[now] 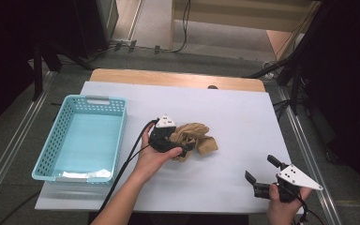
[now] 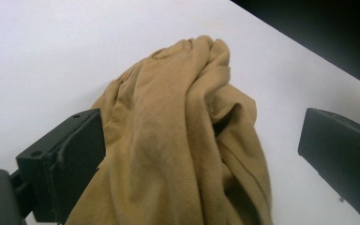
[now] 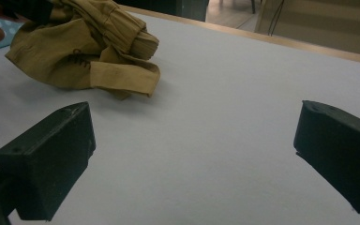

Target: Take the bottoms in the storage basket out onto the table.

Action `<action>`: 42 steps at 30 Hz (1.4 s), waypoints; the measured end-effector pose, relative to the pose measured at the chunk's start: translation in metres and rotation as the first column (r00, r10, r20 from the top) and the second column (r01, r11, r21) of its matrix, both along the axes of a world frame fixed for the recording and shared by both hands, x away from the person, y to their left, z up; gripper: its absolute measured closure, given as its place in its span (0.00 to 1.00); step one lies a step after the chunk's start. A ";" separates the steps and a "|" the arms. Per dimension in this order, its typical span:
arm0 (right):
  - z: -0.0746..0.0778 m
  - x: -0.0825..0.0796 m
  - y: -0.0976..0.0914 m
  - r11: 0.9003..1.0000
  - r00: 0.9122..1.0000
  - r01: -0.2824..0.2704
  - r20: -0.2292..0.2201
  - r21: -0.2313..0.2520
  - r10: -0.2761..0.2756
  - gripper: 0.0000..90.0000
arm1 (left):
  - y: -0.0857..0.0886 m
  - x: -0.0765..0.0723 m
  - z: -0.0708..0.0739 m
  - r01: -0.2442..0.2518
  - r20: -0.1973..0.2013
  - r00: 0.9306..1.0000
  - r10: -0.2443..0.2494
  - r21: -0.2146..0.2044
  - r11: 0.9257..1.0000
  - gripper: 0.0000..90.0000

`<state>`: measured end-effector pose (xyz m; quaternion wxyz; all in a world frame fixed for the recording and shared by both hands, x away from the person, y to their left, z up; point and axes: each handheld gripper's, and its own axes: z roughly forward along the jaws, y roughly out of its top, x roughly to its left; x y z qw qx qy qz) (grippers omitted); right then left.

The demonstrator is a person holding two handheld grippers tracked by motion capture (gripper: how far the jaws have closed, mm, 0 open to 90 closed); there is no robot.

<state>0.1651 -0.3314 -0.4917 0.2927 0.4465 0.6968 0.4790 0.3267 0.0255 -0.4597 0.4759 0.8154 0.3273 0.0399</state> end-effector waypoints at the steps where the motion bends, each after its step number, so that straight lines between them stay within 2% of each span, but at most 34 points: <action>1: 0.000 0.000 0.000 1.000 1.000 0.000 0.000 0.000 0.000 0.00 | 0.001 -0.001 0.002 0.003 0.008 1.000 -0.003 -0.008 1.000 0.00; 15: 0.000 0.000 0.001 1.000 1.000 -0.002 0.003 -0.002 0.002 0.00 | 0.012 -0.010 0.020 -0.004 0.048 0.999 0.006 -0.032 0.999 0.00; 25: 0.000 0.000 0.001 1.000 1.000 -0.001 0.000 0.001 0.001 0.00 | 0.019 -0.016 0.030 -0.012 0.079 0.997 0.014 -0.029 0.999 0.00; 42: -0.001 0.001 0.000 1.000 1.000 -0.001 0.001 0.003 0.001 0.00 | 0.038 -0.026 0.041 -0.034 0.110 0.993 0.037 -0.033 0.999 0.00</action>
